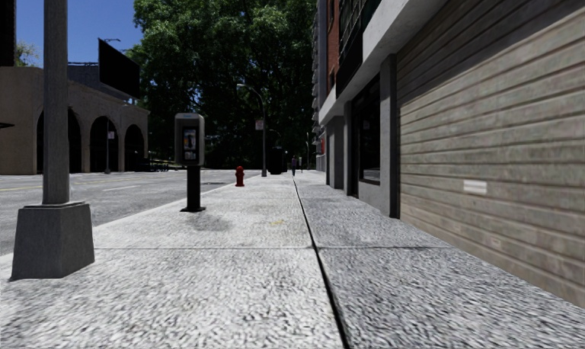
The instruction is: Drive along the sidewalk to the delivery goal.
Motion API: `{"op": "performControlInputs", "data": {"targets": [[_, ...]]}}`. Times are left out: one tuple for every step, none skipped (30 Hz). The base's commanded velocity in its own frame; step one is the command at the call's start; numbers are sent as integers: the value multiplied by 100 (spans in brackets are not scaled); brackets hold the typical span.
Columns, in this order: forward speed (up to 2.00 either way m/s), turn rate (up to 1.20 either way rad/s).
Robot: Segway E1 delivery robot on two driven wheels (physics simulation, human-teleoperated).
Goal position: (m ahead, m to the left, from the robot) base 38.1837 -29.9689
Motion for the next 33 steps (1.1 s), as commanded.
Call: {"op": "performControlInputs", "data": {"targets": [[200, 0], [200, 0], [200, 0], [200, 0], [200, 0], [200, 0], [200, 0], [200, 0], [195, 0], [195, 0], [195, 0], [195, 0], [195, 0], [195, 0], [195, 0], [195, 0], [195, 0], [195, 0], [195, 0], [195, 0], [195, 0], [195, 0], [195, 0], [195, 0], [195, 0], [195, 0], [195, 0], [195, 0], [195, 0], [195, 0], [195, 0], [195, 0], [195, 0]]}}
